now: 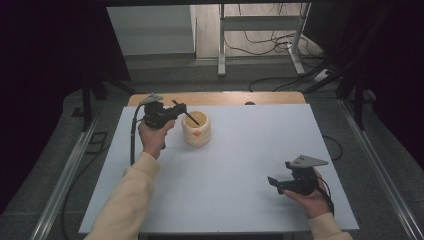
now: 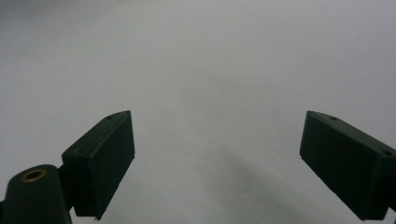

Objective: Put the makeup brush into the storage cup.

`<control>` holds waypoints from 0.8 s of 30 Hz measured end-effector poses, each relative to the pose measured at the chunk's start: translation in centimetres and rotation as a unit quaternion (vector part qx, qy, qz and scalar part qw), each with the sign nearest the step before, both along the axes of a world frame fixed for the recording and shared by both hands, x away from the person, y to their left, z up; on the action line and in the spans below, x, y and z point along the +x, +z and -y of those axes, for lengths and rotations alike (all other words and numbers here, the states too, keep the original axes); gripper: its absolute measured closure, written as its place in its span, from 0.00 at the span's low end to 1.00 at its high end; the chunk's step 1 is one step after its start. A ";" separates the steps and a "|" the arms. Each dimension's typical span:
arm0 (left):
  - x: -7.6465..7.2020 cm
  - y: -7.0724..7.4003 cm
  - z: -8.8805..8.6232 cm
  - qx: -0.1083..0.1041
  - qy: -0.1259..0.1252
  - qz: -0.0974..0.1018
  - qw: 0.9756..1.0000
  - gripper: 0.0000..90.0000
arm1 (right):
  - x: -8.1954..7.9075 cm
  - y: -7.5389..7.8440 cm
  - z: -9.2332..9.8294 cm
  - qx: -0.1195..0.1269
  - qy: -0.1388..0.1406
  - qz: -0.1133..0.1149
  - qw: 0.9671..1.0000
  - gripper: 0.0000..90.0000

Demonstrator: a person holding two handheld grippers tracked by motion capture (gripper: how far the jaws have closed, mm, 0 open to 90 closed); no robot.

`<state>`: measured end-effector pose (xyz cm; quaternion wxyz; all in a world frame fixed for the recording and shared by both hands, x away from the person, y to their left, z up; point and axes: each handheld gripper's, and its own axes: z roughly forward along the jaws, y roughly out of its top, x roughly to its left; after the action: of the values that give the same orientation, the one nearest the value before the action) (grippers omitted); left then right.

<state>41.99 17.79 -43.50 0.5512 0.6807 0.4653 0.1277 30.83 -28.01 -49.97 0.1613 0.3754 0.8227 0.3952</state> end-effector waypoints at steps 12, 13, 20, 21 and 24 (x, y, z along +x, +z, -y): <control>0.5 -0.9 1.2 0.007 -0.008 -0.008 1.000 0.91 | 0.0 0.0 0.0 -0.003 0.002 -0.002 1.000 0.11; 0.5 -0.9 1.2 0.008 -0.009 -0.007 1.000 0.91 | 0.0 0.0 0.0 -0.003 0.002 -0.002 1.000 0.11; 0.2 -0.9 1.1 0.030 0.028 -0.018 0.999 0.09 | 0.0 -0.1 0.0 -0.005 0.005 -0.001 1.000 0.11; 0.1 -0.9 0.9 0.027 0.027 -0.018 0.999 0.08 | 0.0 -0.1 -0.1 -0.004 0.005 -0.001 1.000 0.11; -0.2 -0.8 0.5 0.026 0.013 -0.020 0.999 0.05 | 0.0 -0.1 -0.1 -0.004 0.005 -0.001 1.000 0.11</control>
<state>41.75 17.33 -44.27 0.5221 0.6914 0.4815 0.1326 30.81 -27.93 -50.03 0.1602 0.3708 0.8265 0.3921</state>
